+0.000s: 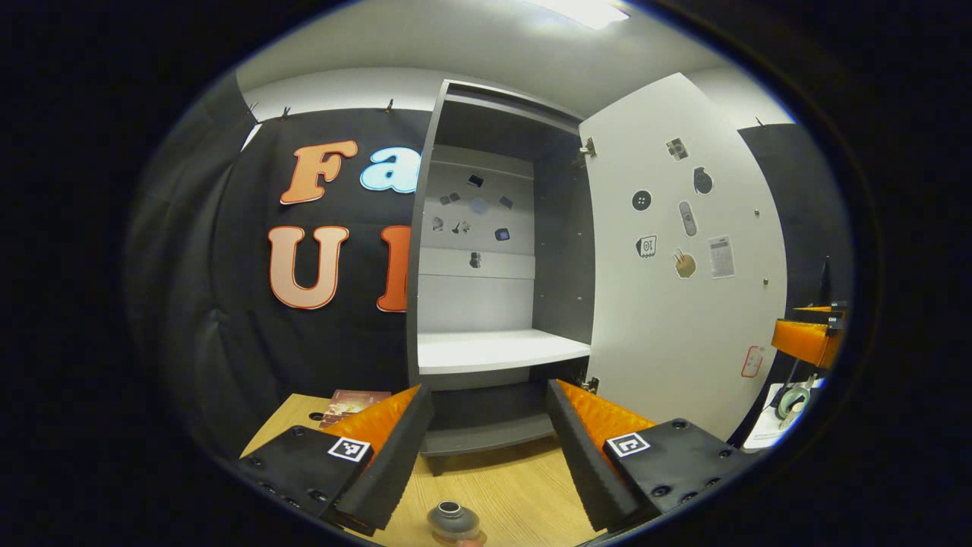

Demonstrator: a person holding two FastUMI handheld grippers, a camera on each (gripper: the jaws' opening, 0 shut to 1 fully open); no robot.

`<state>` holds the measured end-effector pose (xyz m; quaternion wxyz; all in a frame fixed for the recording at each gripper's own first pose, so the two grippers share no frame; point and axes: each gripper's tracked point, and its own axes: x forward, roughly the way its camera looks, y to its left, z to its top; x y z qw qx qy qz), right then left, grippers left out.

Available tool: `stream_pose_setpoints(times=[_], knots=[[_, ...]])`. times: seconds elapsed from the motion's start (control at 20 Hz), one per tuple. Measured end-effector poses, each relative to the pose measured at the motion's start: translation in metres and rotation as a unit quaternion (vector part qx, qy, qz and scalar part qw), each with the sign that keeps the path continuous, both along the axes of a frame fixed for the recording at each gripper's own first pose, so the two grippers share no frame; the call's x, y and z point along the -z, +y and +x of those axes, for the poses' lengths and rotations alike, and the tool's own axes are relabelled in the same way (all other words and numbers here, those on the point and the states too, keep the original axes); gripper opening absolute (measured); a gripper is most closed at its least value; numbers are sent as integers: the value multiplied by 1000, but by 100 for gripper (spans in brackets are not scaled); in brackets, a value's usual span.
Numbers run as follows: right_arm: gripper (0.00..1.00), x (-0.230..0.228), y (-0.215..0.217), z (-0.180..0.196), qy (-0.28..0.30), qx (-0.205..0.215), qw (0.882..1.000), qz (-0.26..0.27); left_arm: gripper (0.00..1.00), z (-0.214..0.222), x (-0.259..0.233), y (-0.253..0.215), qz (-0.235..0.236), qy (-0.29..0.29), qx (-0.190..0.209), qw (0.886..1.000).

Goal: Open the cabinet door with the right hand, grasp the bottle in the cabinet with the left hand and place it on the coaster, then close the cabinet door with the right hand.

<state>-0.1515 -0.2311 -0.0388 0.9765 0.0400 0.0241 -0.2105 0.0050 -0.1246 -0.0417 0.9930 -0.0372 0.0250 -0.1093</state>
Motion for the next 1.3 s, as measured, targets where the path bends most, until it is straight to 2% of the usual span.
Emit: stream_pose_setpoints(times=[0.1, 0.15, 0.25, 0.55, 0.6, 0.65, 0.7, 1.05, 1.3], knots=[[93, 4, -35, -15, 6, 38, 999, -10, 95, -1, -1, 1, -8, 5, -6, 1000], [93, 5, -52, -21, 9, 53, 998, -15, 99, -1, 0, 2, -14, 8, -9, 1000], [93, 12, -76, -24, 21, 65, 998, -13, 98, -1, 2, 2, -14, 13, -14, 1000], [91, 17, -88, -7, 22, 35, 999, -1, 98, -10, -7, 18, -6, 2, -46, 999], [90, 18, -83, -6, 22, 22, 999, 8, 98, -11, -8, 20, -7, 3, -50, 999], [96, 19, -76, -2, 23, 9, 1000, 19, 98, -13, -8, 23, -10, 3, -53, 999], [89, 18, -69, 0, 22, -3, 999, 28, 98, -14, -9, 26, -12, 4, -56, 998], [89, 5, 11, 32, 15, -108, 993, 42, 97, -22, -9, 55, -10, 2, -85, 996], [88, -10, 74, 55, 8, -150, 988, 37, 97, -12, -6, 79, -11, 1, -83, 996]])
